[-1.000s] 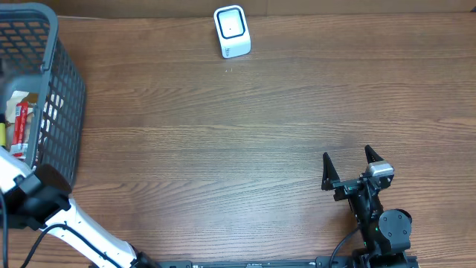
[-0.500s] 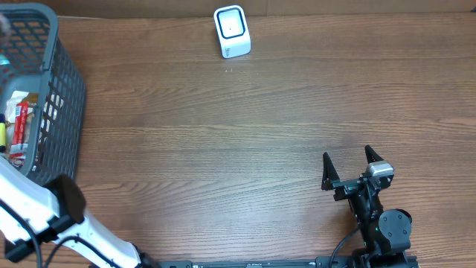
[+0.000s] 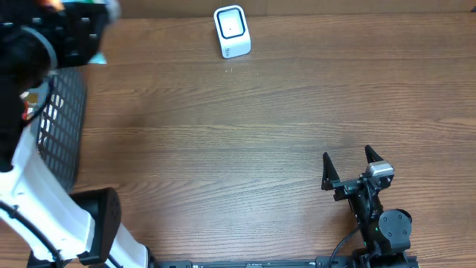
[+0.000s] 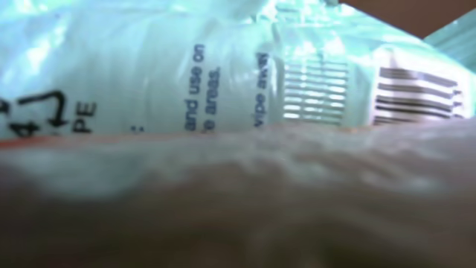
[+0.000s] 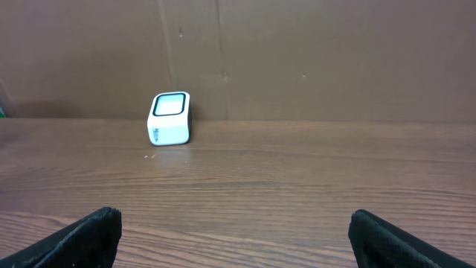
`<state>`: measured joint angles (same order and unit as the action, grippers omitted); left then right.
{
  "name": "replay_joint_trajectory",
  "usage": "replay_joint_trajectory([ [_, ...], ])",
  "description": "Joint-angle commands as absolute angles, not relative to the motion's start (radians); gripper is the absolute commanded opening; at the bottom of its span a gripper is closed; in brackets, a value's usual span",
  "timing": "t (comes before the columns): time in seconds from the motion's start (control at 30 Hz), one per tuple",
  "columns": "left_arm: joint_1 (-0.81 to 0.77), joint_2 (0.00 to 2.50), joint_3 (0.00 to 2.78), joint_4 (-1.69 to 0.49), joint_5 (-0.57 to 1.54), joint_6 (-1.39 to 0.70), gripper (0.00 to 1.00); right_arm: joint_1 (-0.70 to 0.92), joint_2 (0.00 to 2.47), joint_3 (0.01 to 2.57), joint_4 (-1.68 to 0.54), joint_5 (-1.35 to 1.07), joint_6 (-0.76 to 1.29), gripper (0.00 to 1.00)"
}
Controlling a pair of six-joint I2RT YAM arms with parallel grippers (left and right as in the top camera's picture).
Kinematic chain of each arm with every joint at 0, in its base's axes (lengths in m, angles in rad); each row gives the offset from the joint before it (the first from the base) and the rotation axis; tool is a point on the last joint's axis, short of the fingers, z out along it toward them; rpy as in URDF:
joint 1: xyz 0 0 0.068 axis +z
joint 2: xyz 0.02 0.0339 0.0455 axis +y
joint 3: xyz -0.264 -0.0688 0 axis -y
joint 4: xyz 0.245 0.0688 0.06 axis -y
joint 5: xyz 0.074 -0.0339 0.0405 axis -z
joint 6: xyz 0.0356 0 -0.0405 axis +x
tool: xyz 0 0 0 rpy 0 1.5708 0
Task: Scan the item barcode
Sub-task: 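Carry the snack pack with the left gripper toward the white scanner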
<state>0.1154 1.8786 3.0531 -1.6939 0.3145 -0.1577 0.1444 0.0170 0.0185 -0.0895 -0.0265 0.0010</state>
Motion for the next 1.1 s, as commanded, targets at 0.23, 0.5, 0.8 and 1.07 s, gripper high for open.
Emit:
replay_joint_trajectory([
  [0.23, -0.258, 1.863, 2.973, -1.689, 0.109, -0.238, 0.20, 0.142, 0.018, 0.008, -0.082, -0.028, 0.008, 1.00],
  [0.5, -0.511, 1.865, 2.758, -1.689, -0.079, -0.331, 0.21, 0.142, 0.018, 0.008, -0.082, -0.028, 0.008, 1.00],
  [0.8, -0.618, 1.893, 2.450, -1.653, -0.088, -0.498, 0.18, 0.142, 0.018, 0.008, -0.082, -0.028, 0.008, 1.00],
  [1.07, -0.676, 1.909, 2.156, -1.433, -0.031, -0.522, 0.18, 0.142, 0.018, 0.008, -0.082, -0.028, 0.008, 1.00],
])
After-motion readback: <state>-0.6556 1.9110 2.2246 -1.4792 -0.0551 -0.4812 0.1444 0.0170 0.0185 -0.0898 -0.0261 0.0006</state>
